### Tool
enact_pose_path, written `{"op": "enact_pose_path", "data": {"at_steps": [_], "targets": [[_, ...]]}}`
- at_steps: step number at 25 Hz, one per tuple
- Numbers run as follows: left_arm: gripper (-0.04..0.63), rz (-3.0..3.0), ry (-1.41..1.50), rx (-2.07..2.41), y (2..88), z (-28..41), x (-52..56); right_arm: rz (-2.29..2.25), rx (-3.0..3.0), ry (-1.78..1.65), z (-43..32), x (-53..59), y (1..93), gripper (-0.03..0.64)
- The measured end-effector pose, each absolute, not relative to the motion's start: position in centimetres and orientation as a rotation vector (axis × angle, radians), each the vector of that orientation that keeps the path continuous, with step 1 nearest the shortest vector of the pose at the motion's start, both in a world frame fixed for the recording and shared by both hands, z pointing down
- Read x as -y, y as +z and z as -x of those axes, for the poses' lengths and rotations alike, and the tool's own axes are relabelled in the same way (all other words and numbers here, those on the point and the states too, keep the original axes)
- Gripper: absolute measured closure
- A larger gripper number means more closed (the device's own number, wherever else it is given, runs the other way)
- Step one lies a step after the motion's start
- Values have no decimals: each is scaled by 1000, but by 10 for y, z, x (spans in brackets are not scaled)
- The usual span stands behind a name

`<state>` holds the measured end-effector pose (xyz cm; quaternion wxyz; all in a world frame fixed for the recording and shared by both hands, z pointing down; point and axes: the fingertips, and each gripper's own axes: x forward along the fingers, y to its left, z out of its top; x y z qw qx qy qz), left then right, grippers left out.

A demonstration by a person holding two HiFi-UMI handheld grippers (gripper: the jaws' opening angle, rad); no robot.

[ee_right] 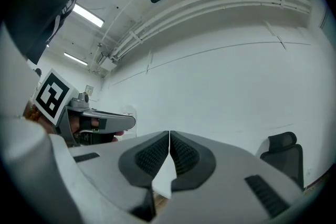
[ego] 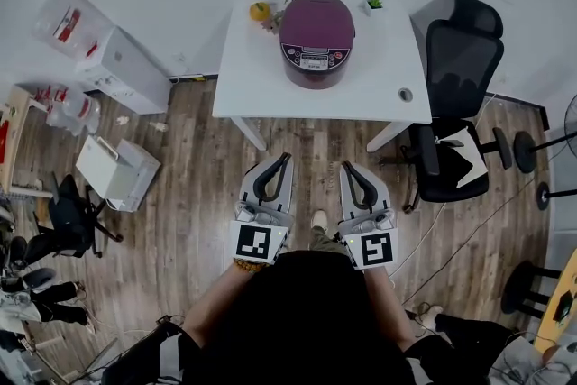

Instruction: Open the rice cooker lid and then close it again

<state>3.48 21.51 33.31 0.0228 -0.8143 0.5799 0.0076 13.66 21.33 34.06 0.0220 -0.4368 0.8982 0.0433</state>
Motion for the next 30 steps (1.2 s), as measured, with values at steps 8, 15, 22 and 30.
{"op": "enact_pose_path", "data": {"at_steps": [8, 15, 22, 30], "targets": [[565, 2488, -21, -1872, 348, -57, -172, 1313, -2848, 123, -172, -163, 355, 588], [565, 2461, -106, -1944, 365, -57, -154, 1344, -2852, 64, -198, -133, 370, 588], [565, 2481, -114, -1957, 379, -45, -113, 1385, -2830, 56, -196, -96, 377, 588], [565, 2537, -64, -1904, 376, -35, -41, 1484, -2851, 57, -194, -40, 377, 588]]}}
